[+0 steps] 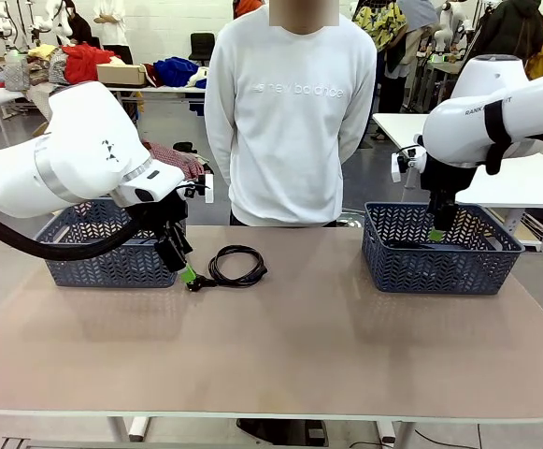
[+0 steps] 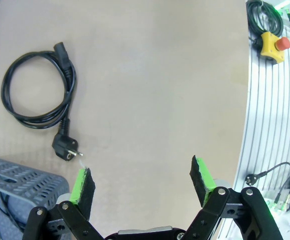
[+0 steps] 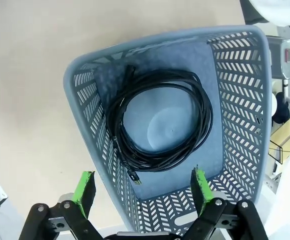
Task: Organize the cables according to human instructions.
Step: Pick up a bundle of cables and place it in the basket indicated by the human.
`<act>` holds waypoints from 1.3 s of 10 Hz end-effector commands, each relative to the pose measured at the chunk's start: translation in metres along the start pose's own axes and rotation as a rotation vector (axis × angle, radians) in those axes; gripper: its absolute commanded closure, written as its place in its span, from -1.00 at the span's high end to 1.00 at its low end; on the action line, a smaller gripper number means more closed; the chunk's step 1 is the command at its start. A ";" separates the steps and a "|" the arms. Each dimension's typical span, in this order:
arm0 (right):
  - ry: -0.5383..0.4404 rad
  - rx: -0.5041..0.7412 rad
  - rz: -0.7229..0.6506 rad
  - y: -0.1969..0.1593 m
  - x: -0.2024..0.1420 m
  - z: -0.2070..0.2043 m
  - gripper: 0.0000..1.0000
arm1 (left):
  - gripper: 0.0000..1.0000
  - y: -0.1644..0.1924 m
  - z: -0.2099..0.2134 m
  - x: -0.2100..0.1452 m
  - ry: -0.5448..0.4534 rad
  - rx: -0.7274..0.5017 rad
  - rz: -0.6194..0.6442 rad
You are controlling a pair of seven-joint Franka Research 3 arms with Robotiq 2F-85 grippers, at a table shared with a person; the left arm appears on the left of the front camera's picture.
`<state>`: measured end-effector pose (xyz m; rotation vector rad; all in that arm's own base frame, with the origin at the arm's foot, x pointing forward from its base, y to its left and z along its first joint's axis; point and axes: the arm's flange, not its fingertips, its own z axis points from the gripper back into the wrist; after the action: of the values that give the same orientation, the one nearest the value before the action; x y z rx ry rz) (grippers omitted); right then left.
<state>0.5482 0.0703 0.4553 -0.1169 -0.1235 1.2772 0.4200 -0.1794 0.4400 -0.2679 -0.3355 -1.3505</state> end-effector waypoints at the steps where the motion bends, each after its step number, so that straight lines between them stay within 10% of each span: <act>1: -0.004 -0.007 0.003 0.001 0.000 0.000 1.00 | 1.00 0.000 0.001 -0.001 0.001 0.004 0.004; 13: -0.251 0.050 -0.069 0.144 0.063 0.052 1.00 | 1.00 0.000 0.001 -0.001 0.001 0.004 0.004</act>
<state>0.4347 0.1752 0.4931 0.0341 -0.2626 1.2096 0.4199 -0.1794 0.4401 -0.2679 -0.3355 -1.3506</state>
